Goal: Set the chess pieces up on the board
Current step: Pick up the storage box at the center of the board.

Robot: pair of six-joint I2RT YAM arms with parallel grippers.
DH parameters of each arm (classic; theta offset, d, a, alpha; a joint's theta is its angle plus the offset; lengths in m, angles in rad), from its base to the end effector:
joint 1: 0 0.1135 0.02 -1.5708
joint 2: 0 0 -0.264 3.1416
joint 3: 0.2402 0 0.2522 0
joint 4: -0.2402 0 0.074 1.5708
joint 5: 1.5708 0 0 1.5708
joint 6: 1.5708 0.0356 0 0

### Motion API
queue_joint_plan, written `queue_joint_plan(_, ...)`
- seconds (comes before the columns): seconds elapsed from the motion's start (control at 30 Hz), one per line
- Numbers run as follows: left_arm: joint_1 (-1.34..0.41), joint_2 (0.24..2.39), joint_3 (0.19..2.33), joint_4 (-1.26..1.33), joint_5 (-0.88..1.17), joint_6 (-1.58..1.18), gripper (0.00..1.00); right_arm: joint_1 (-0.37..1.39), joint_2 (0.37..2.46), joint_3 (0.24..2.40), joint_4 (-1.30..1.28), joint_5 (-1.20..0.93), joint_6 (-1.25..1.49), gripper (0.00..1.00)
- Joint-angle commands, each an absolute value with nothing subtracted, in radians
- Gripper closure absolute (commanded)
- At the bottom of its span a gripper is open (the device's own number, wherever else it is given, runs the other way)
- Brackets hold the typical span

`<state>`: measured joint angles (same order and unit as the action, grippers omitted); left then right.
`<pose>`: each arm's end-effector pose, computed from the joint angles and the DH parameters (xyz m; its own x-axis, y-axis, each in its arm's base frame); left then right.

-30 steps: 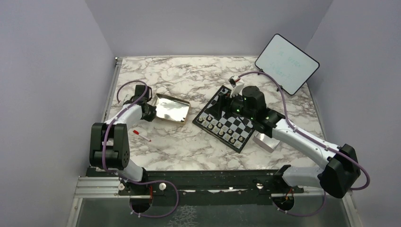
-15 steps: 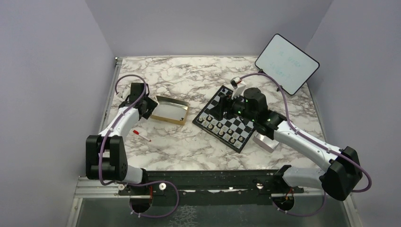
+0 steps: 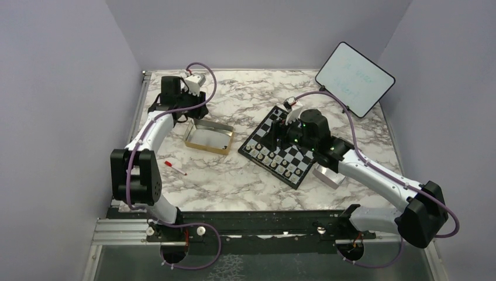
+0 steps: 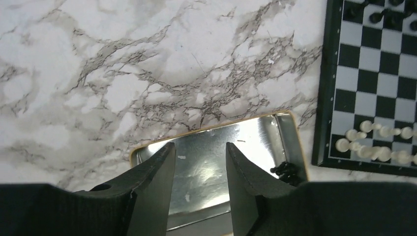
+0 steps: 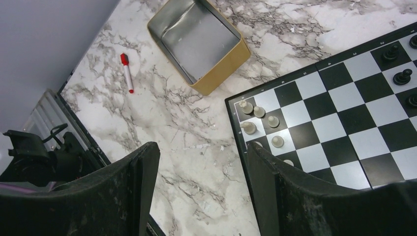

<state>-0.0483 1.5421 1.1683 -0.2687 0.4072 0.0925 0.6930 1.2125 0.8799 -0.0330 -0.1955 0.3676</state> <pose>0.3467 -0.0309 0.2799 -0.5626 0.1121 -0.8191 0.4148 0.8953 -0.1623 0.2112 0.1844 0.2985 -0.5320 0.0164 -0.8466 -0.6162 0.6782 0.4004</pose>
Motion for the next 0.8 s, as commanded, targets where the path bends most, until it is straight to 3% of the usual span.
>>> queue_joint_plan(0.0,-0.052,1.679,1.285,-0.409,0.592,0.514,0.57,0.698,1.208,0.918,-0.078,-0.187,0.325,0.30)
queue_joint_plan(0.2,-0.051,1.834,1.467,-0.645,0.635,0.816,0.55,0.698,1.198,0.961,-0.133,-0.167,0.304,0.29)
queue_joint_plan(0.47,-0.051,1.921,1.502,-0.747,0.622,1.031,0.51,0.698,1.187,0.967,-0.141,-0.148,0.297,0.30)
queue_joint_plan(0.77,-0.053,2.000,1.522,-0.754,0.545,1.045,0.54,0.698,1.192,0.971,-0.143,-0.142,0.282,0.29)
